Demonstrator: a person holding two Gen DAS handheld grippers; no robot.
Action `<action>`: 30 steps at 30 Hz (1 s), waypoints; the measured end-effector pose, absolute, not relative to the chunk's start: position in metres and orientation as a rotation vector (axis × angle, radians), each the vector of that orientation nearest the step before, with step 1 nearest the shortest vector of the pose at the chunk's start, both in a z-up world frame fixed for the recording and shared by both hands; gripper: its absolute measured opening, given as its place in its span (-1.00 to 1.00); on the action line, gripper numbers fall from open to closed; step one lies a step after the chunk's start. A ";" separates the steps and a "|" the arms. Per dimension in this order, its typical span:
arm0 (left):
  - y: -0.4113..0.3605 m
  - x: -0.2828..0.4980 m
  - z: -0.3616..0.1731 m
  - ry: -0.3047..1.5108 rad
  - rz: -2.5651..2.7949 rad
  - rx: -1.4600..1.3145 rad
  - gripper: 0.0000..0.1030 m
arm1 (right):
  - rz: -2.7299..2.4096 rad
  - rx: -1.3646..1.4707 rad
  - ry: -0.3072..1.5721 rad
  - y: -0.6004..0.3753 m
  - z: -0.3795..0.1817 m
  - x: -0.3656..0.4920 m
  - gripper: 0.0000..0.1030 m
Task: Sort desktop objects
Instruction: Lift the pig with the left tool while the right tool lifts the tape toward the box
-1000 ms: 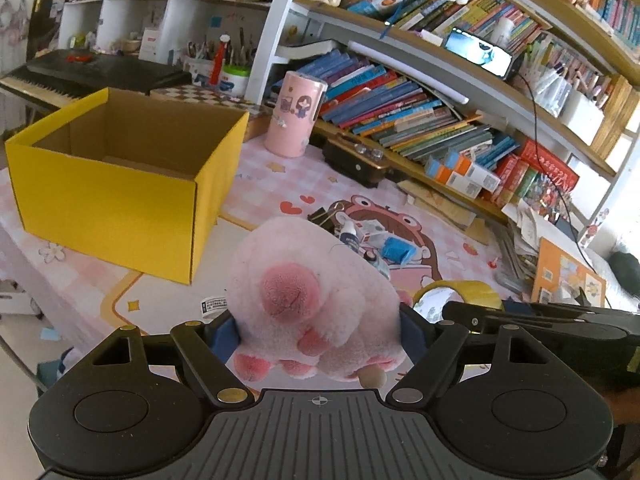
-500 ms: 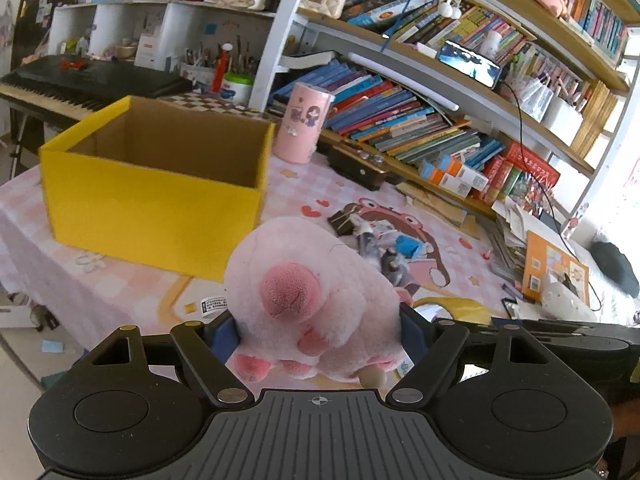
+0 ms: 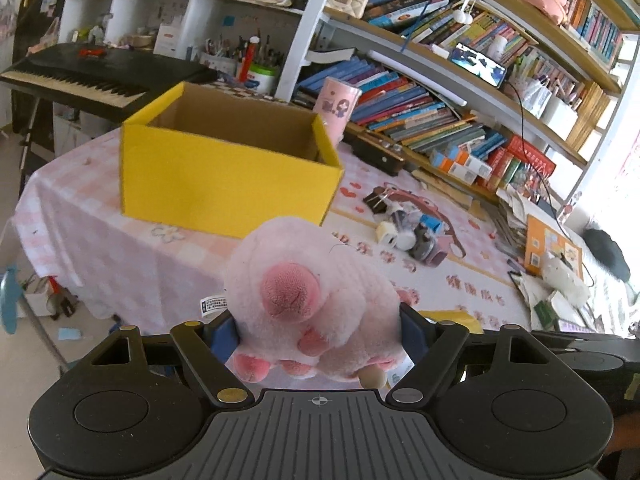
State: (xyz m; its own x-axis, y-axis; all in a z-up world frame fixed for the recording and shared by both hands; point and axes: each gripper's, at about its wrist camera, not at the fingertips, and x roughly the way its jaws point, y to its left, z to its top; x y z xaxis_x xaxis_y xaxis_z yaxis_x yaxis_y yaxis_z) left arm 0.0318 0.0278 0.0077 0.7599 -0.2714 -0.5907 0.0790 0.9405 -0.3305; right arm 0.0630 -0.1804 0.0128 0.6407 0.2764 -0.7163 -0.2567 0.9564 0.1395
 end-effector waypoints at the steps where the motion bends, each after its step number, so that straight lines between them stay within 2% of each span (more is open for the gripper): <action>1: 0.033 0.028 0.007 0.686 -0.191 -0.296 0.56 | 0.304 0.028 0.825 -0.175 0.011 0.059 -0.25; 16: 0.088 -0.009 0.001 0.694 -0.139 -0.318 0.56 | 0.358 0.033 0.875 -0.118 0.002 0.031 -0.25; 30: 0.107 -0.015 0.003 0.674 -0.115 -0.337 0.56 | 0.387 0.003 0.863 -0.095 0.007 0.029 -0.25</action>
